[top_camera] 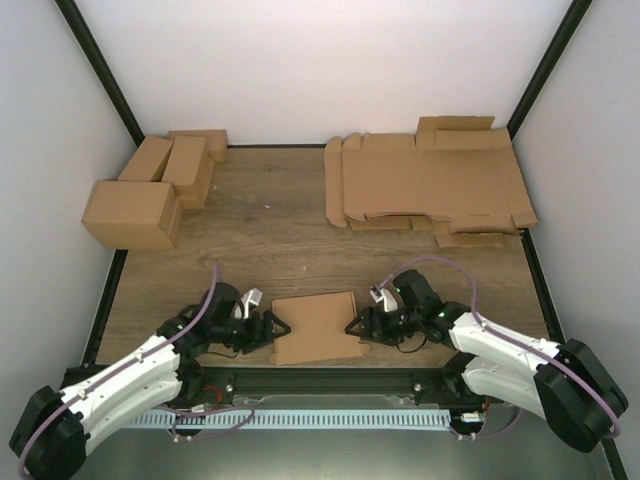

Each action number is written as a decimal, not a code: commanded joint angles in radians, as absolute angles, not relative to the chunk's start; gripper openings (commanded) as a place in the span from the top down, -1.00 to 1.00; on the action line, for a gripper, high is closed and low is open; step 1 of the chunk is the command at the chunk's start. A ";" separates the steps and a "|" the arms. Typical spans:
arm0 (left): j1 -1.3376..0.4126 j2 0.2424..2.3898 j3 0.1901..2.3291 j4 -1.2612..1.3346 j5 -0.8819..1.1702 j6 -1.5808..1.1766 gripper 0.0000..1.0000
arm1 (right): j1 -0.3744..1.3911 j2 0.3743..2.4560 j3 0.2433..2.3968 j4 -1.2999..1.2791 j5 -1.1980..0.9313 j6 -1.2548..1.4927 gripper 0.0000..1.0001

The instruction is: Fold the paper box

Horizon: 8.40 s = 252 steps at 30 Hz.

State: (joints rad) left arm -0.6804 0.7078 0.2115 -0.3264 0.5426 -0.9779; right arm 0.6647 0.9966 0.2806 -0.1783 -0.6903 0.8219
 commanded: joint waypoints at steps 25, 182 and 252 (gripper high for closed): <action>-0.687 0.754 0.521 -0.396 0.609 -1.019 -0.37 | 0.675 0.935 0.599 -0.323 -0.785 0.818 -0.42; -0.583 1.267 1.174 -1.080 0.079 0.295 0.15 | 0.644 1.191 0.959 -0.655 -0.260 -0.111 0.39; -0.510 1.203 1.090 -0.691 0.087 0.184 -0.07 | 0.652 1.209 1.021 -0.649 -0.201 0.080 0.95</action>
